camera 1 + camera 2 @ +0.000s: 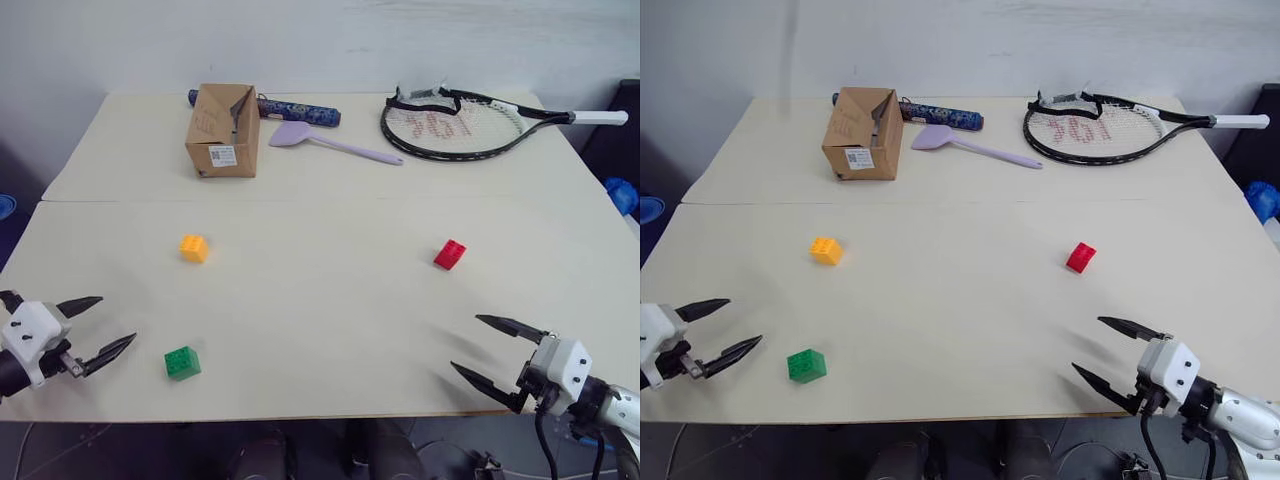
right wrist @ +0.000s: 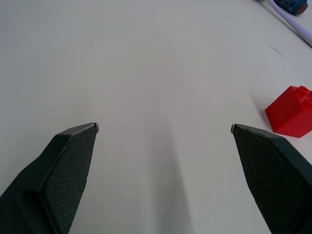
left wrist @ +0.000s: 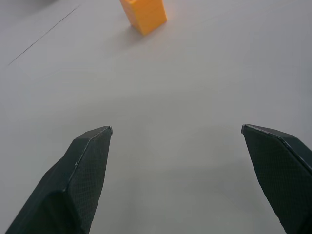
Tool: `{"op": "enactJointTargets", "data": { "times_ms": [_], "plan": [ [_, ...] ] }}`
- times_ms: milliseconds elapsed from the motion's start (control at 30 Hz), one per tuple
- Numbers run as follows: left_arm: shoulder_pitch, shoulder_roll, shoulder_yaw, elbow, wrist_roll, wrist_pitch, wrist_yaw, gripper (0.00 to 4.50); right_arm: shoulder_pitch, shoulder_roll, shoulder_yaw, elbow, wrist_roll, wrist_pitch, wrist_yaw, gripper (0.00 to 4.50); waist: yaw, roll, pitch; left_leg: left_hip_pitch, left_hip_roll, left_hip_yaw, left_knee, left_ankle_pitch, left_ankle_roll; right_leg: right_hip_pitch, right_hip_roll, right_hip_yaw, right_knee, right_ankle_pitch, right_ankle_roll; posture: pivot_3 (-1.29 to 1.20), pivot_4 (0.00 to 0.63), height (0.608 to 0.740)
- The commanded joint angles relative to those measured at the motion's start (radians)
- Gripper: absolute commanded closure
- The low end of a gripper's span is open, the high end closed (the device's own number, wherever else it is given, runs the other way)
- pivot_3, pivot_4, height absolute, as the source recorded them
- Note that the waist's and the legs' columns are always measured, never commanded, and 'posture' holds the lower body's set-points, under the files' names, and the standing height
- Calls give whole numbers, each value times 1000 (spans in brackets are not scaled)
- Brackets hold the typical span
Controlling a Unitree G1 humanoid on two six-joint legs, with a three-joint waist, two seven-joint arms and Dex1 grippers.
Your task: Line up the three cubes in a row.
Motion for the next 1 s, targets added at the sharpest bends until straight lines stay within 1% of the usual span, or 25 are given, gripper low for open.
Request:
{"op": "enactJointTargets", "data": {
  "times_ms": [33,67,167,267,433,500,600,733,800,933,1000],
  "plan": [
    [-16,27,12,-7,-30,32,-18,22,-1,15,-5,2,8,-27,-12,0,0,0,0,0,0,0,0,0,0,0,0,0,0,0,0,0,150,740],
    [-29,23,19,-19,-71,74,-26,22,2,21,-8,2,11,-26,-18,0,1,0,0,0,0,0,0,0,0,0,0,0,0,0,0,0,150,740],
    [-41,38,0,-92,-171,184,-117,22,23,34,-39,5,25,-17,-43,0,1,0,0,0,0,0,0,0,0,0,0,0,0,0,0,0,150,740],
    [-74,39,-35,-201,-220,262,-132,22,55,51,-103,9,54,15,-96,0,3,0,0,0,0,0,0,0,0,0,0,0,0,0,0,0,150,740],
    [-111,20,-127,-384,-252,338,-139,22,172,91,-202,59,80,42,-132,0,3,0,0,0,-1,0,0,0,0,1,0,0,0,0,0,0,150,740],
    [-131,14,-160,-415,-249,342,-143,22,187,92,-207,63,80,52,-131,0,1,1,0,0,-1,0,0,0,0,1,0,1,1,0,0,0,150,740],
    [-164,10,-180,-430,-266,364,-147,22,168,85,-199,46,92,81,-141,0,-13,1,0,2,0,2,0,0,-1,1,1,4,2,0,0,0,150,740],
    [-220,11,-206,-439,-288,399,-149,22,16,17,-158,12,115,194,-152,0,-28,2,-1,2,1,3,0,1,-2,0,2,4,3,0,0,0,150,740],
    [-255,2,-222,-443,-301,423,-141,22,-133,-46,-106,34,126,294,-140,0,-29,2,0,2,1,3,0,1,-2,0,2,5,3,0,0,0,150,740],
    [-304,-14,-250,-450,-304,445,-128,22,-388,-116,-11,143,109,425,-115,0,-21,2,0,1,1,3,1,2,-2,-2,4,4,3,0,0,0,150,740],
    [-320,-19,-257,-450,-306,458,-123,22,-471,-128,22,193,103,469,-103,0,-12,2,0,0,2,3,2,3,-2,-1,5,3,3,0,0,0,150,740]
  ]
}}
